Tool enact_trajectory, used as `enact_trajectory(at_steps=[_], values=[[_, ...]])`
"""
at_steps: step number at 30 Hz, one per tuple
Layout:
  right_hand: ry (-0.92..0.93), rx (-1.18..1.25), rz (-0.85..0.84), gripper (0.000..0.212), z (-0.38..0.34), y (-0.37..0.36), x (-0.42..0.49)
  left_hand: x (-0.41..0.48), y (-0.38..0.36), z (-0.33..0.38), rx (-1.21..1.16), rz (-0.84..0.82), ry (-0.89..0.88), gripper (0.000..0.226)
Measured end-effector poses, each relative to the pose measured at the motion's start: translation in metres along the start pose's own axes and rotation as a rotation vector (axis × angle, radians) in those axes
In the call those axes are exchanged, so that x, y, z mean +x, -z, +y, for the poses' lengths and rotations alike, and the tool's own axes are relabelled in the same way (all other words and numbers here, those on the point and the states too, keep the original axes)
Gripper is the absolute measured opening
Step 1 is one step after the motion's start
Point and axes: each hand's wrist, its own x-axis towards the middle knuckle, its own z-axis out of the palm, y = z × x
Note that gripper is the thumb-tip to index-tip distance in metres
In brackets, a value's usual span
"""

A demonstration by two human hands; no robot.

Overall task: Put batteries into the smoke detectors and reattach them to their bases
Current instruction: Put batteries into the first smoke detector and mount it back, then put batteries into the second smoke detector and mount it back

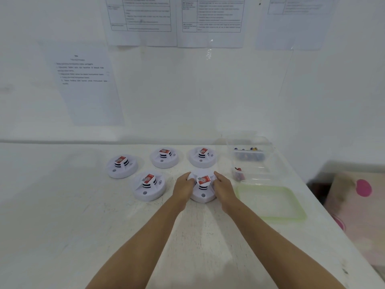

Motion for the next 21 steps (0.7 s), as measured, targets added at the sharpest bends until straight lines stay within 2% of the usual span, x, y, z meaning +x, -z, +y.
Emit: enact_trajectory(at_steps=[7,10,12,16,19,21], values=[[-0.077,-0.069,0.045,0.046,-0.002,0.0,0.001,0.005,0.0,-0.004,0.136,0.042,0.017,0.024],[-0.087,-0.13,0.035,0.022,-0.004,-0.003,0.005,0.006,0.0,-0.005,0.174,0.039,0.017,0.03],[-0.096,-0.135,0.055,0.016,-0.004,-0.005,0.006,0.004,0.001,-0.004,0.204,0.045,0.017,0.042],[-0.137,-0.161,0.04,0.017,-0.013,-0.004,0.0,0.005,0.002,-0.004,0.2,0.037,-0.004,0.042],[-0.154,-0.13,-0.005,0.037,-0.023,-0.002,-0.004,0.007,0.004,0.001,0.161,0.053,0.005,0.043],[-0.126,-0.104,0.001,0.042,-0.031,0.0,-0.001,0.012,0.008,0.006,0.112,0.064,0.0,0.043]])
